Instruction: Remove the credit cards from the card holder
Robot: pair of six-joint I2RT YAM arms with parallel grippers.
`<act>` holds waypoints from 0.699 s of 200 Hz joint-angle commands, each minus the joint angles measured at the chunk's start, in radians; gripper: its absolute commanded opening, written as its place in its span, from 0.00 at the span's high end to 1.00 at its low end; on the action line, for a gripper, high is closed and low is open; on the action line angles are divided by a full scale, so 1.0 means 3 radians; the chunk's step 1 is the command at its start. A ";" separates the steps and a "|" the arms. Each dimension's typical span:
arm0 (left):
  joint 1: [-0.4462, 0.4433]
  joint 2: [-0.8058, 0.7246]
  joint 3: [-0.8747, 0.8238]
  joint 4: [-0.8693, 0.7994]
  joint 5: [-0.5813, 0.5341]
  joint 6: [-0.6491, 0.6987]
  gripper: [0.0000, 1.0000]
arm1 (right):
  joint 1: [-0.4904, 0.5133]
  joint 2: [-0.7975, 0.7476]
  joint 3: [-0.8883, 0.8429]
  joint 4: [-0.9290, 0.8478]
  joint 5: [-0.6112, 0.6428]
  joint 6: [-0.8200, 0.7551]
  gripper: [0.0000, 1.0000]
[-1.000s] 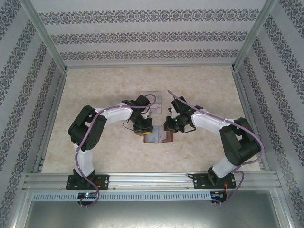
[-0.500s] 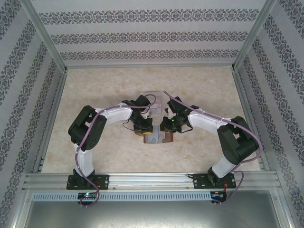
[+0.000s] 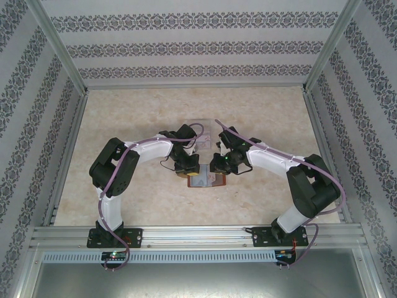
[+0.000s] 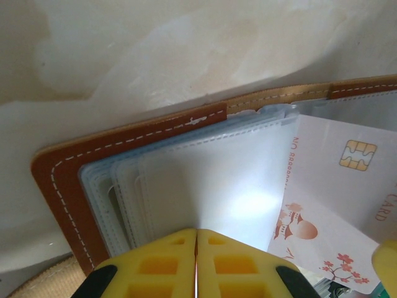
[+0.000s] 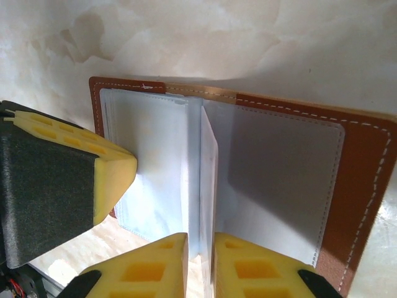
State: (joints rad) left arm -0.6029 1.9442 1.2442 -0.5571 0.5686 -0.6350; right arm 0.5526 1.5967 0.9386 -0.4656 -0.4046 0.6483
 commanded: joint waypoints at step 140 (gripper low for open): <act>-0.0036 -0.0057 0.0118 -0.0221 -0.0188 0.0054 0.85 | 0.0021 -0.0135 0.0062 -0.0170 0.0120 -0.0038 0.90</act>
State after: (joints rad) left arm -0.6033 1.9442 1.2556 -0.5648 0.5640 -0.6350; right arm 0.5526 1.5955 0.9386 -0.4828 -0.3996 0.6479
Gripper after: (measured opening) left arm 0.143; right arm 0.101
